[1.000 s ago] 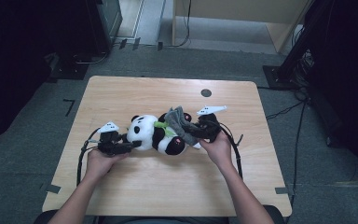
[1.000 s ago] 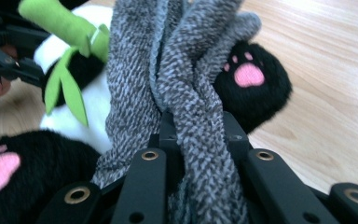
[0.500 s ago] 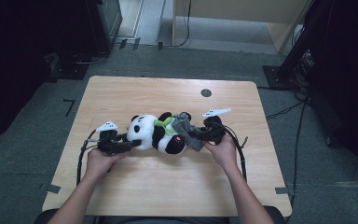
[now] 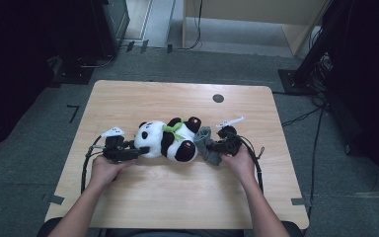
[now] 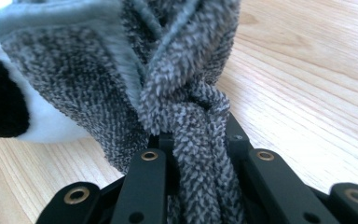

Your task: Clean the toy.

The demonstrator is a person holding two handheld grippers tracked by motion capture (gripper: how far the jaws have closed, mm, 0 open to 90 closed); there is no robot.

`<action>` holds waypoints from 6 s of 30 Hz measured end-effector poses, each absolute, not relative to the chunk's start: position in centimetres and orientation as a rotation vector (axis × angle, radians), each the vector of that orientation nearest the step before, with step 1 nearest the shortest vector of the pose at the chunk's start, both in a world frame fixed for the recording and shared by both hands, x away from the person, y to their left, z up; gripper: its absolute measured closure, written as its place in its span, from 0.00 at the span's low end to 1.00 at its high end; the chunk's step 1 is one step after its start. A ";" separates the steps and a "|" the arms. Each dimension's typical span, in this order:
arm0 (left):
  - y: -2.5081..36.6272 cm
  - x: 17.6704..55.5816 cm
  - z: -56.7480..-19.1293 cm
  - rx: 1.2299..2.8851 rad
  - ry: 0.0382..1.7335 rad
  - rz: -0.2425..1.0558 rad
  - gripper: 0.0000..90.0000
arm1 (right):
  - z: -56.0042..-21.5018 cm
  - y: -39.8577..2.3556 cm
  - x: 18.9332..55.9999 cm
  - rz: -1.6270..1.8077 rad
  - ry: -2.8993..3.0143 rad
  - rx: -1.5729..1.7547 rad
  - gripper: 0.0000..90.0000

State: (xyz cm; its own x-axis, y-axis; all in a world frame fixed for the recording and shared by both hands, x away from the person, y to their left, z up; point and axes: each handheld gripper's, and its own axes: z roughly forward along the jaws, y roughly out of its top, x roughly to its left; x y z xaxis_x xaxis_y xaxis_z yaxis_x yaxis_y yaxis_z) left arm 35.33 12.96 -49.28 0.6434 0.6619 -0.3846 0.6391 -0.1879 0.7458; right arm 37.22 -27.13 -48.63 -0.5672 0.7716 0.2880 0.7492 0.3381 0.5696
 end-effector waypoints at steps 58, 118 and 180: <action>12.4 34.7 -49.4 1.902 1.025 0.081 0.43 | -45.0 -23.8 37.3 1.362 2.419 1.219 0.86; 12.3 35.2 -49.1 1.890 1.047 0.068 0.43 | -36.3 -23.5 32.6 1.420 2.340 1.083 0.86; 12.0 35.1 -49.0 1.906 1.074 0.050 0.45 | -40.3 -23.1 31.4 1.257 2.444 1.104 0.86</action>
